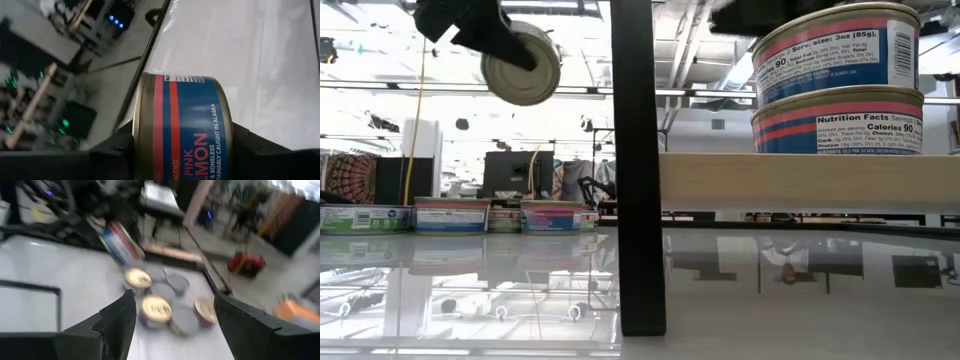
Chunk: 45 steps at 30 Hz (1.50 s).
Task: Stack canned seafood by type on shelf
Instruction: Stack the blue pink tuna can on top of the blue pink tuna can on the shelf
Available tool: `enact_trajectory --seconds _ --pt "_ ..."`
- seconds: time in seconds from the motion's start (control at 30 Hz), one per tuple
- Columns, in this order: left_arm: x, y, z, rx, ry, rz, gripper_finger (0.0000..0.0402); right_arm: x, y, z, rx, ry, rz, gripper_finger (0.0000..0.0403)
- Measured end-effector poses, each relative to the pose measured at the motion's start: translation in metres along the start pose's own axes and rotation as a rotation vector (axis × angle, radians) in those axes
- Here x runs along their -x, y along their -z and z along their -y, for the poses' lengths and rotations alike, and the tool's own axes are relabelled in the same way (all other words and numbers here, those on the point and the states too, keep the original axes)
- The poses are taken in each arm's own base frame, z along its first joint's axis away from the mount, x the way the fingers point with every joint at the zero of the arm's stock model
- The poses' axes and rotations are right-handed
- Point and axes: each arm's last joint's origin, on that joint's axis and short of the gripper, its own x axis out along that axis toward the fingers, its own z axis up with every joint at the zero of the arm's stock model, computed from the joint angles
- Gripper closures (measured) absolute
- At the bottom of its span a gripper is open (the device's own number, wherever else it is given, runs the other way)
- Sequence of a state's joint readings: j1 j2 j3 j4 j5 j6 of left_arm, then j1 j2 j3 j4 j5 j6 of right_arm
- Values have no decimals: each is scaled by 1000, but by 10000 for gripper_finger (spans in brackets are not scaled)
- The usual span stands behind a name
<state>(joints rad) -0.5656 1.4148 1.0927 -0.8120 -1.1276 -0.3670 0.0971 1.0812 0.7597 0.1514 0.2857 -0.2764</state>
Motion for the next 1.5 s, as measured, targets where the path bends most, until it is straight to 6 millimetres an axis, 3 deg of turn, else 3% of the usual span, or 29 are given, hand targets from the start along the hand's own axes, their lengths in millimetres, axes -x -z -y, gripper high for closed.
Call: enact_trajectory --seconds 0.23,0.6,0.8,1.0,1.13,1.5 --pt "2 -18 -7 -262 188 92 228 -3 -10 -29 12 -93 43 108" --pt "10 -58 -3 -635 293 532 228 33 -44 -27 -143 -81 131 108" --pt "0 -75 20 -699 246 716 228 57 -43 -27 -178 -32 70 108" --pt "-26 -84 52 -755 208 788 224 63 -32 -38 -151 25 23 108" --pt "-37 -103 51 -728 261 801 225 71 -29 -36 -155 92 26 108" --pt "-63 -141 48 -742 502 782 224 81 -25 -35 -166 75 33 108"
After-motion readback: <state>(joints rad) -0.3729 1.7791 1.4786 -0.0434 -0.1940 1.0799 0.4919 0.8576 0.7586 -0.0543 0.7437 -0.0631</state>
